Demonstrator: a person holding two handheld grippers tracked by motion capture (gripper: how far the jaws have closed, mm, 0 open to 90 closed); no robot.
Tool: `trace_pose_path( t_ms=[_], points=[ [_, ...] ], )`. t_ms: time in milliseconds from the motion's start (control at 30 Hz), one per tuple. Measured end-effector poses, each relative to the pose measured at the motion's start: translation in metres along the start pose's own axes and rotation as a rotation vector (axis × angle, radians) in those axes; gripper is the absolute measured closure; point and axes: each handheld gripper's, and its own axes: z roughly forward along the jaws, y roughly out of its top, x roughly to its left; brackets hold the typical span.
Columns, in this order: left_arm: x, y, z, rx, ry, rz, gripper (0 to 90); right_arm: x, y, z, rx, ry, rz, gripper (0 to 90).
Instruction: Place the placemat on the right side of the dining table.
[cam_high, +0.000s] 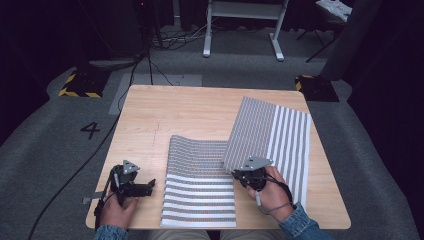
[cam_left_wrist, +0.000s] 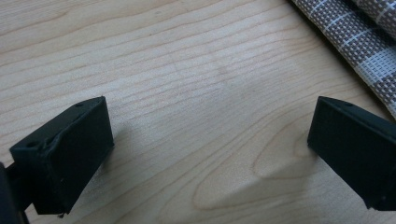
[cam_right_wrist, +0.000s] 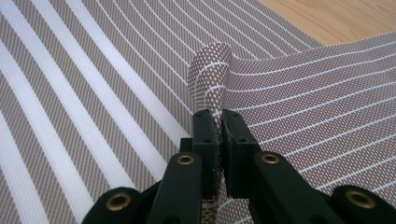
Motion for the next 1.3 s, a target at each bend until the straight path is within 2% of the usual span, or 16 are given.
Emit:
trace_pose_path(
  t_ms=[100,300,333,600,733,967,1067,1300],
  points=[
    [0.000,0.000,0.000,0.001,0.004,0.003,0.2,-0.002,-0.011,-0.008,0.028,-0.016,-0.009,85.6],
    [0.000,0.000,-0.001,0.002,0.002,0.003,0.2,-0.008,-0.026,-0.023,0.043,-0.044,0.000,85.6],
    [0.000,0.000,-0.001,0.002,0.002,0.003,0.2,-0.011,-0.032,-0.030,0.043,-0.058,0.014,85.6],
    [0.000,0.000,0.000,0.000,0.000,0.000,0.2,-0.025,-0.055,-0.049,0.030,-0.099,0.083,85.8],
    [0.000,0.001,0.000,0.000,0.000,0.002,0.2,-0.028,-0.062,-0.056,0.028,-0.108,0.106,85.7],
    [0.000,0.000,0.000,0.002,0.000,0.000,0.2,-0.026,-0.069,-0.064,0.038,-0.112,0.100,85.4],
    [0.000,0.000,0.000,0.000,0.001,-0.001,0.2,-0.027,-0.074,-0.069,0.029,-0.116,0.123,85.3],
    [0.000,0.000,0.000,0.000,0.001,-0.001,0.2,-0.030,-0.076,-0.070,0.016,-0.121,0.140,85.2]
  ],
)
